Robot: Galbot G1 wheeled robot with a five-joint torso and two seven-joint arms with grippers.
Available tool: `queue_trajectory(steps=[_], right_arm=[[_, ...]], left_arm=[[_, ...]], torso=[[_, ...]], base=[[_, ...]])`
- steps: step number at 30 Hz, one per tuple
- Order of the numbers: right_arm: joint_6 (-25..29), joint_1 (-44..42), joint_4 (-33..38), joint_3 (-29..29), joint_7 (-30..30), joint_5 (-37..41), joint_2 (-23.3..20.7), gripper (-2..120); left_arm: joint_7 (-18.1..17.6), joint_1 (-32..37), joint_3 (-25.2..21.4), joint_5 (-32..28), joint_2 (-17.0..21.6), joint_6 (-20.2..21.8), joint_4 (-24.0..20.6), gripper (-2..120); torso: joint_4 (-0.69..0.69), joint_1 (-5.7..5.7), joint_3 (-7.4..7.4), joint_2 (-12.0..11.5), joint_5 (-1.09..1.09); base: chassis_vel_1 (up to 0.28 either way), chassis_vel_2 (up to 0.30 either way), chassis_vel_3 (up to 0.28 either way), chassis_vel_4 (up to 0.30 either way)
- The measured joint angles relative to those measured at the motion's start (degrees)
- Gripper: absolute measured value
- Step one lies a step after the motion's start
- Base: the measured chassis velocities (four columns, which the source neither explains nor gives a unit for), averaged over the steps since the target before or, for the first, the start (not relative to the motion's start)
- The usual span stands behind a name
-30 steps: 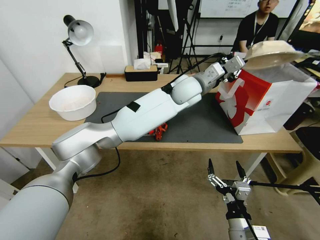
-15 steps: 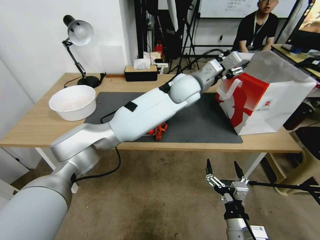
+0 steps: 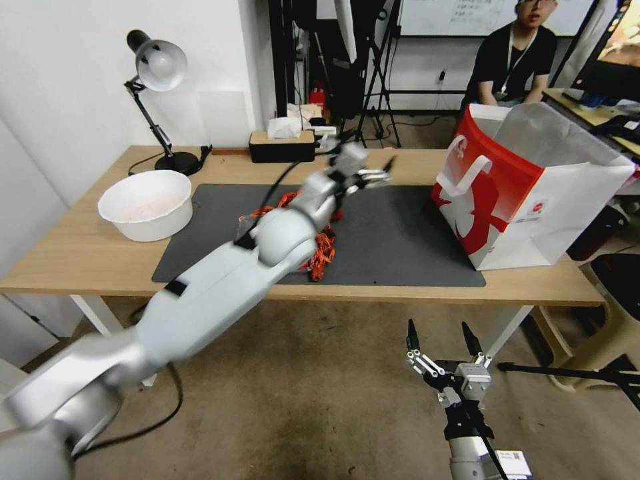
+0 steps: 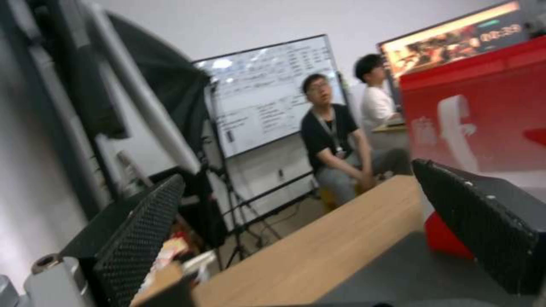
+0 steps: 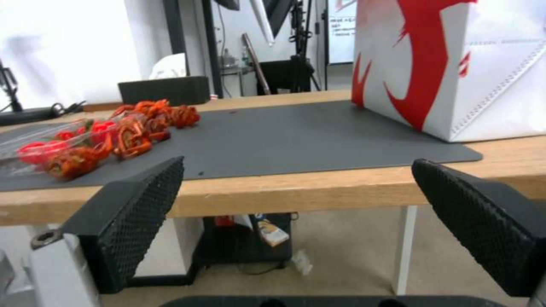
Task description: Pick up the trash from the table and place it into the takeout bag.
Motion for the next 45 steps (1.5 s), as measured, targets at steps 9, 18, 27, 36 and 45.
queue_trajectory(steps=[9,18,27,36,45], right_arm=[[-0.51,0.11,1.03,-1.10,0.06,-0.52,-1.30,100],[0.10,-0.36,2.28,-0.94,0.07,-2.13,-1.66,100],[0.60,-0.46,3.45,0.26,-0.13,-1.91,-2.64,100],[-0.62,1.13,4.05,1.48,-0.32,0.51,-3.58,100],[-3.05,3.50,3.16,1.88,-1.74,3.16,-4.50,100]], left_arm=[[-2.76,28.45,-24.95,2.17,11.81,0.50,-16.58,100],[-5.37,48.56,-38.27,5.13,11.20,-1.30,-22.86,100],[-5.29,65.80,-46.02,7.08,6.48,-6.00,-25.57,100],[-5.40,75.14,-48.09,8.34,3.24,-11.11,-26.22,100],[-5.75,77.05,-47.71,8.61,1.12,-12.79,-25.22,100]], torso=[[0.00,-0.01,0.00,0.01,0.02],[-0.01,-0.01,-0.01,0.00,0.01],[-0.02,-0.01,0.00,0.01,0.03],[-0.01,-0.01,0.00,0.01,0.04],[-0.01,-0.01,0.00,0.00,0.03]], base=[[0.000,0.000,0.000,0.000],[0.000,0.000,0.000,0.000],[0.000,0.000,0.000,0.000],[0.000,0.000,0.000,0.000],[0.000,0.000,0.000,0.000]])
